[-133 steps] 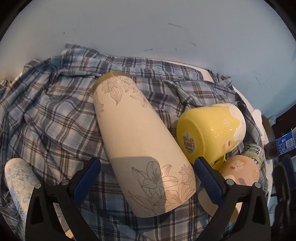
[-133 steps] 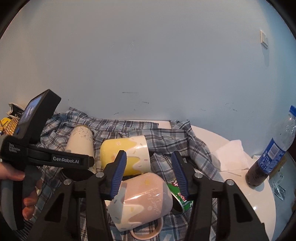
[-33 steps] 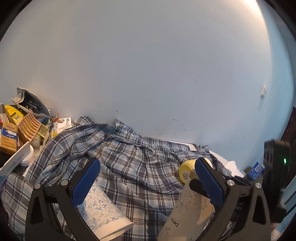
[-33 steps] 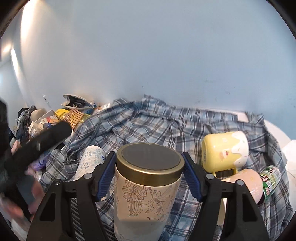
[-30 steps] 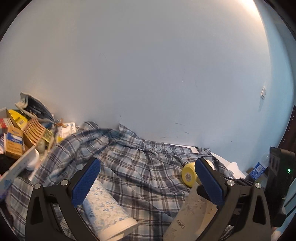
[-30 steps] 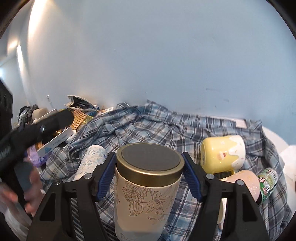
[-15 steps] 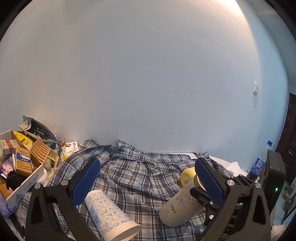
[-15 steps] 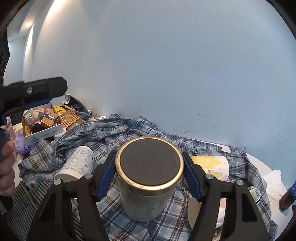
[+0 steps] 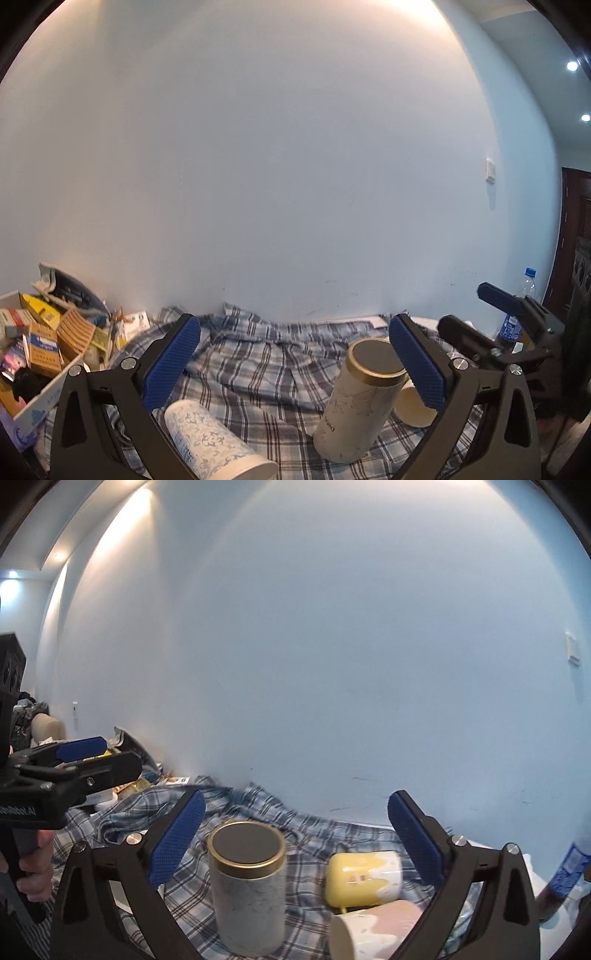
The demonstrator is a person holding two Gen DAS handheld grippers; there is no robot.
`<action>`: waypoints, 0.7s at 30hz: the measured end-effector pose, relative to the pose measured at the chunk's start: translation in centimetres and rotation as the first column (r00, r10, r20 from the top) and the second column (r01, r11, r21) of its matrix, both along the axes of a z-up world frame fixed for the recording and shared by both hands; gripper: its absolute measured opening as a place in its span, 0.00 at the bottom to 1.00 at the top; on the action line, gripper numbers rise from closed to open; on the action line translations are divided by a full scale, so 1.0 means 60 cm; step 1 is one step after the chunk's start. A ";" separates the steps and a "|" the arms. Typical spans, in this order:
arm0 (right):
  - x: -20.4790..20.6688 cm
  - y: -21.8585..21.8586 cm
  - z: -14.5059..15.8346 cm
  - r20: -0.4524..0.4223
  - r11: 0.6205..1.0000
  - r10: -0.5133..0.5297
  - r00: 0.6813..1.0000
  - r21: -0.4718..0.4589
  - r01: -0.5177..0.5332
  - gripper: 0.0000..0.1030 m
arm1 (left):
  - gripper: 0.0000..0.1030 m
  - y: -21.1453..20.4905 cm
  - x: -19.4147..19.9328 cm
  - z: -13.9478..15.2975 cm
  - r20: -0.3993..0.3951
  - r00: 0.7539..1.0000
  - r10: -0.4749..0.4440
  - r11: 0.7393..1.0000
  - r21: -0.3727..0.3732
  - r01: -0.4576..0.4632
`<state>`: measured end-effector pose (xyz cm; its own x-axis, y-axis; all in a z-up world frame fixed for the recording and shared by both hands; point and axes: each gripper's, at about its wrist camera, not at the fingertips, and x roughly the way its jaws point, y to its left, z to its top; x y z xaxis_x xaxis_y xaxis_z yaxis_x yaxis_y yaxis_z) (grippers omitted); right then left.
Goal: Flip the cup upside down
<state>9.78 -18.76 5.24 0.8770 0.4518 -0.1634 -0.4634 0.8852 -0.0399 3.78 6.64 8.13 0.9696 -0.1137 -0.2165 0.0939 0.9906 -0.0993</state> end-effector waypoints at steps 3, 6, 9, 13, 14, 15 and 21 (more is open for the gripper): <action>-0.018 -0.031 0.011 -0.012 1.000 -0.019 1.000 0.024 0.019 1.00 | 1.00 -0.016 -0.034 0.013 0.092 0.996 -0.007 1.000 0.026 0.004; -0.026 -0.048 0.005 -0.046 0.999 -0.025 0.999 0.021 0.026 1.00 | 1.00 -0.039 -0.065 0.022 0.151 0.989 0.001 0.998 0.068 -0.012; -0.031 -0.062 -0.011 -0.058 0.999 -0.030 0.998 0.025 0.032 1.00 | 1.00 -0.058 -0.094 0.018 0.192 0.981 0.000 0.997 0.081 -0.016; -0.031 -0.072 -0.042 -0.062 0.998 -0.054 0.997 0.026 0.055 1.00 | 1.00 -0.082 -0.120 -0.012 0.220 0.975 -0.010 0.997 0.083 -0.008; -0.030 -0.074 -0.050 -0.067 0.998 -0.056 0.996 0.028 0.058 1.00 | 1.00 -0.087 -0.121 -0.020 0.221 0.975 -0.010 0.995 0.096 -0.011; -0.029 -0.077 -0.057 -0.073 0.998 -0.058 0.996 0.032 0.061 1.00 | 1.00 -0.093 -0.120 -0.030 0.217 0.976 -0.009 0.994 0.112 -0.016; -0.027 -0.091 -0.089 -0.048 0.994 -0.101 0.994 0.031 0.102 1.00 | 1.00 -0.083 -0.093 -0.087 0.138 0.990 0.015 0.988 0.152 -0.036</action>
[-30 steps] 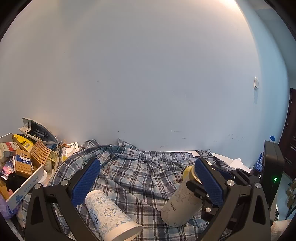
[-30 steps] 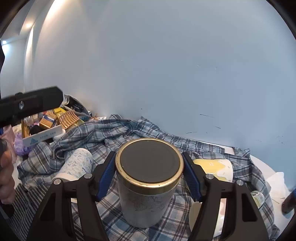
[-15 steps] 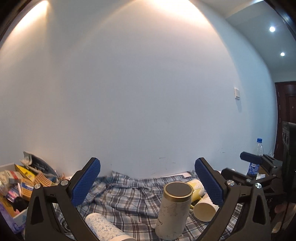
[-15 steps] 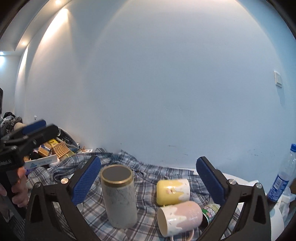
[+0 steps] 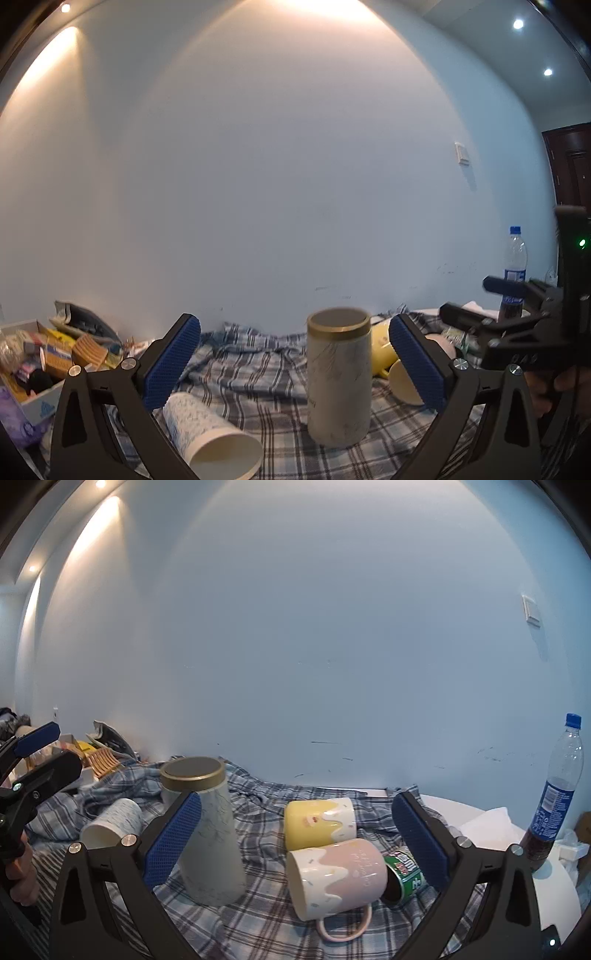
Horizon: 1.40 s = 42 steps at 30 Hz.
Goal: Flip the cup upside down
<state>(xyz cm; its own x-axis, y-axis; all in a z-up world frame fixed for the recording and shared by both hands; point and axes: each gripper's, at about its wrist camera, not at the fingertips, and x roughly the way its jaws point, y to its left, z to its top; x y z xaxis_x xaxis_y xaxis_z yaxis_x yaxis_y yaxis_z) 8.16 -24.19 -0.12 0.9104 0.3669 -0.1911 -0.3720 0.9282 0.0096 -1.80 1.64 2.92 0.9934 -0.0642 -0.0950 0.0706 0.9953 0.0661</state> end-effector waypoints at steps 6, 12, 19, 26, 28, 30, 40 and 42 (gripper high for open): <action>0.005 -0.010 -0.010 -0.008 1.000 0.015 1.000 0.013 -0.014 1.00 | 1.00 0.032 0.025 -0.033 -0.067 0.998 0.016 0.997 -0.079 -0.021; 0.002 -0.011 -0.016 -0.015 1.000 0.013 1.000 0.013 -0.012 1.00 | 1.00 0.036 0.016 -0.033 -0.036 0.998 0.049 0.995 -0.089 -0.052; -0.015 0.017 -0.021 0.025 0.997 0.023 0.999 -0.069 -0.022 1.00 | 1.00 0.028 0.018 -0.038 -0.043 0.999 0.026 0.997 -0.066 -0.029; -0.020 0.024 -0.022 0.040 0.996 0.028 0.999 -0.085 -0.024 1.00 | 1.00 0.022 0.019 -0.040 -0.045 0.998 0.040 0.998 -0.044 -0.042; -0.020 0.022 -0.022 0.037 0.996 0.027 0.999 -0.081 -0.024 1.00 | 1.00 0.022 0.020 -0.041 -0.048 0.998 0.041 0.998 -0.044 -0.043; -0.020 0.021 -0.022 0.037 0.997 0.027 0.999 -0.078 -0.024 1.00 | 1.00 0.023 0.020 -0.041 -0.046 0.998 0.042 0.998 -0.045 -0.044; -0.019 0.021 -0.022 0.037 0.997 0.026 0.999 -0.079 -0.023 1.00 | 1.00 0.021 0.019 -0.041 -0.042 0.998 0.041 0.998 -0.040 -0.043; -0.018 0.020 -0.022 0.037 0.997 0.026 0.999 -0.079 -0.023 1.00 | 1.00 0.021 0.019 -0.040 -0.043 0.998 0.041 0.998 -0.040 -0.043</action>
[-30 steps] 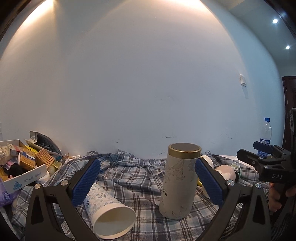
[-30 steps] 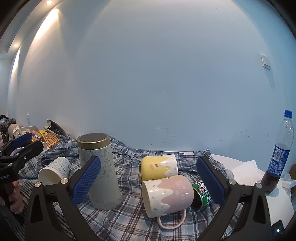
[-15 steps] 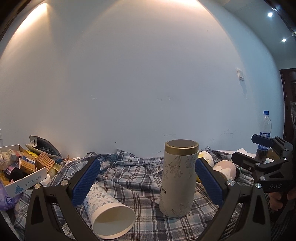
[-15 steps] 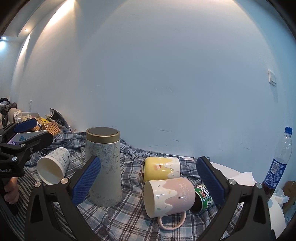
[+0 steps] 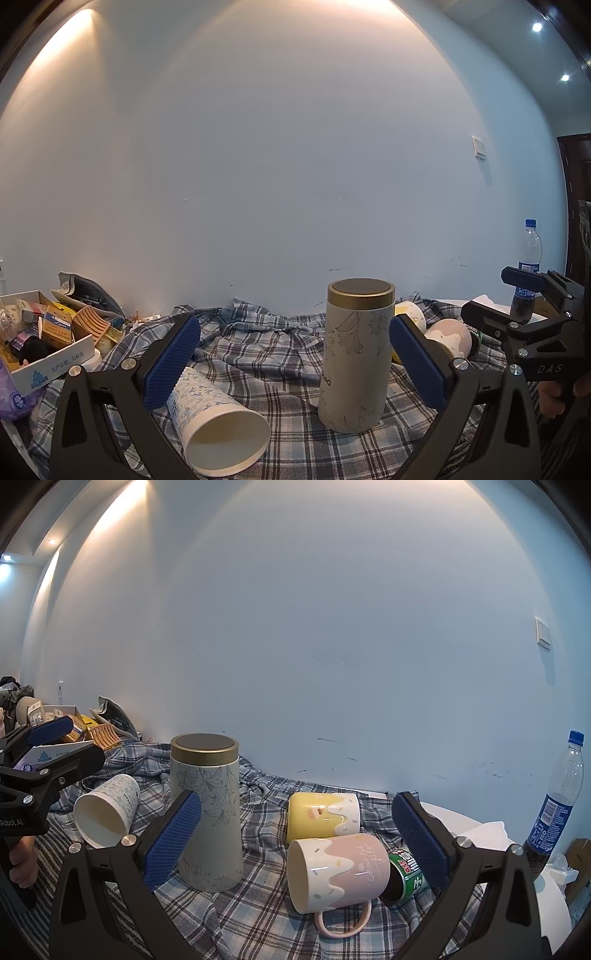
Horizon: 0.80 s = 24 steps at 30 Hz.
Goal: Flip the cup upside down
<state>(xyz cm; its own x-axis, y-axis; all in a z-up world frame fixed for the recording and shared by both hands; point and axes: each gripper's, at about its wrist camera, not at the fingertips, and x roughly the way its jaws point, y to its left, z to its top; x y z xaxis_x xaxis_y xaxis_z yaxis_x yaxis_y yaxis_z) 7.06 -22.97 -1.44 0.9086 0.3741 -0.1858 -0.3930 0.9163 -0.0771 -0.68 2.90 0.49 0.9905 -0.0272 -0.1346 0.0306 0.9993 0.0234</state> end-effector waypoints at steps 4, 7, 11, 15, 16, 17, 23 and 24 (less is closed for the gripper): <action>0.000 0.000 0.000 0.000 1.000 0.000 1.000 0.000 0.000 1.00 | 1.00 0.000 -0.001 0.001 0.002 1.000 0.000 1.000 0.001 0.000; 0.000 0.001 0.000 -0.003 1.000 0.001 1.000 -0.001 -0.001 1.00 | 1.00 -0.001 -0.001 0.001 0.002 1.000 0.000 1.000 0.002 0.000; 0.005 0.001 -0.002 -0.016 1.000 0.001 1.000 -0.003 -0.001 1.00 | 1.00 -0.001 -0.001 0.001 0.001 1.000 0.000 1.000 0.004 0.000; 0.005 -0.002 -0.002 -0.017 1.000 -0.001 1.000 0.002 0.001 1.00 | 1.00 0.000 -0.002 0.002 0.003 1.000 -0.004 1.000 0.009 0.004; 0.005 -0.001 -0.002 -0.016 1.000 -0.001 1.000 0.000 0.001 1.00 | 1.00 0.000 -0.002 0.002 0.002 1.000 -0.003 1.000 0.009 0.003; 0.005 0.000 -0.002 -0.015 1.000 -0.001 1.000 -0.002 0.001 1.00 | 1.00 -0.001 -0.002 0.002 0.002 1.000 -0.003 1.000 0.009 0.003; 0.004 0.001 -0.002 -0.013 1.000 -0.001 1.000 -0.005 0.001 1.00 | 1.00 0.001 -0.003 0.003 0.001 1.000 -0.005 1.000 0.012 0.005; 0.004 0.001 -0.002 -0.013 1.000 -0.001 1.000 -0.005 0.000 1.00 | 1.00 0.001 -0.003 0.002 0.001 1.000 -0.005 1.000 0.013 0.005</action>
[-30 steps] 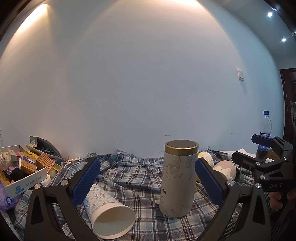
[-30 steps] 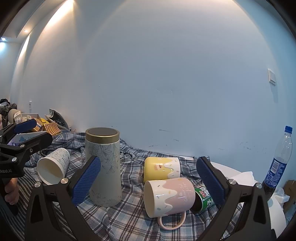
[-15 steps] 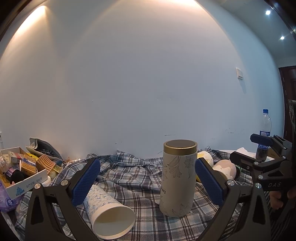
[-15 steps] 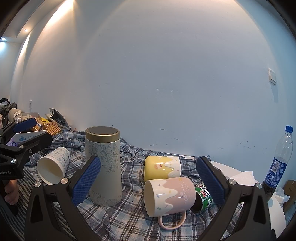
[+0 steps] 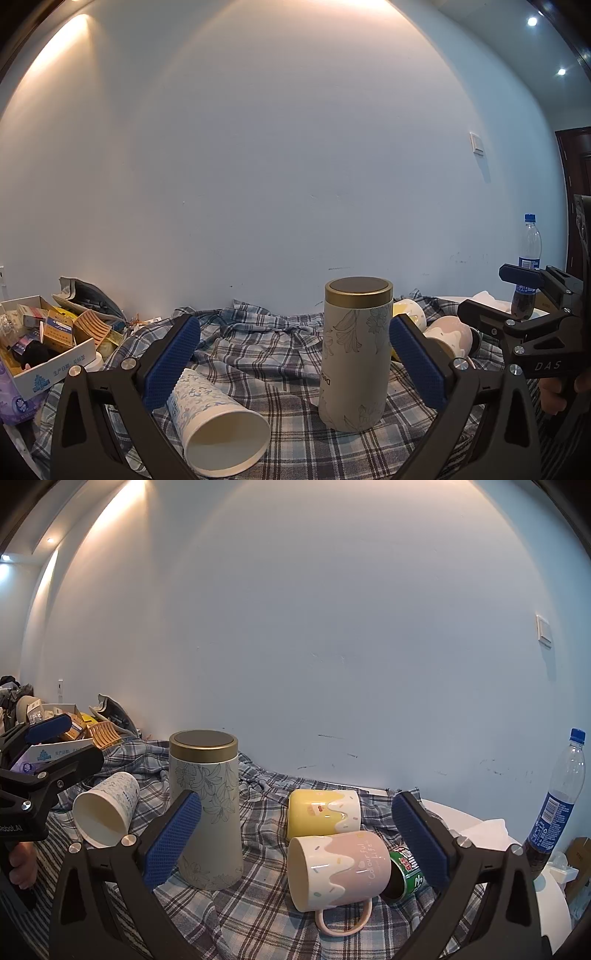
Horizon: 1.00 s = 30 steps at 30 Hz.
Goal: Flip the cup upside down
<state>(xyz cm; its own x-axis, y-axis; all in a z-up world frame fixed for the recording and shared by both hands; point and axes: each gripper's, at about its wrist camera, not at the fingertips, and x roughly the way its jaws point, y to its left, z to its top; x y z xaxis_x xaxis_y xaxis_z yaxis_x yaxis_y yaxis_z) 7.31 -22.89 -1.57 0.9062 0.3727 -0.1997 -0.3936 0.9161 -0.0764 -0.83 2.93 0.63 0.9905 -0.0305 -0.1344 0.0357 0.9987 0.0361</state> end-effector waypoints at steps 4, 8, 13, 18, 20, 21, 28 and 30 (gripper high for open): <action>0.000 0.000 0.000 0.002 1.000 0.000 1.000 -0.001 0.000 1.00 | 1.00 0.001 0.002 0.000 -0.007 1.000 0.002 1.000 0.005 -0.002; 0.000 0.000 0.000 0.001 1.000 0.000 1.000 0.000 0.000 1.00 | 1.00 0.004 0.003 0.000 -0.011 1.000 -0.002 1.000 0.005 0.002; 0.000 0.000 -0.001 0.001 1.000 0.000 1.000 -0.001 0.000 1.00 | 1.00 0.005 0.004 0.000 -0.010 1.000 -0.003 1.000 0.007 0.003; 0.000 0.000 0.000 0.001 1.000 0.000 1.000 0.000 0.000 1.00 | 1.00 0.005 0.003 0.000 -0.010 1.000 -0.003 1.000 0.007 0.003; 0.000 0.000 -0.001 0.001 1.000 0.000 1.000 -0.001 0.000 1.00 | 1.00 0.003 0.003 0.000 -0.011 1.000 -0.003 1.000 0.007 0.004; 0.000 0.000 0.000 0.001 1.000 0.000 1.000 -0.001 0.000 1.00 | 1.00 0.005 0.003 0.000 -0.011 1.000 -0.003 1.000 0.007 0.004; 0.000 -0.001 0.000 0.001 1.000 0.000 1.000 -0.001 0.000 1.00 | 1.00 0.006 0.003 0.000 -0.010 1.000 -0.004 1.000 0.008 0.004; 0.000 0.000 0.000 0.001 1.000 0.000 1.000 -0.001 0.000 1.00 | 1.00 0.003 0.003 0.000 -0.010 1.000 -0.004 1.000 0.007 0.004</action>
<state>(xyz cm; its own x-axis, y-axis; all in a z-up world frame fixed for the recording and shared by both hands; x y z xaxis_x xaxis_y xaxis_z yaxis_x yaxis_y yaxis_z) 7.31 -22.92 -1.59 0.9065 0.3725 -0.1987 -0.3934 0.9161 -0.0775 -0.67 3.12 0.61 0.9889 -0.0332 -0.1448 0.0399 0.9983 0.0432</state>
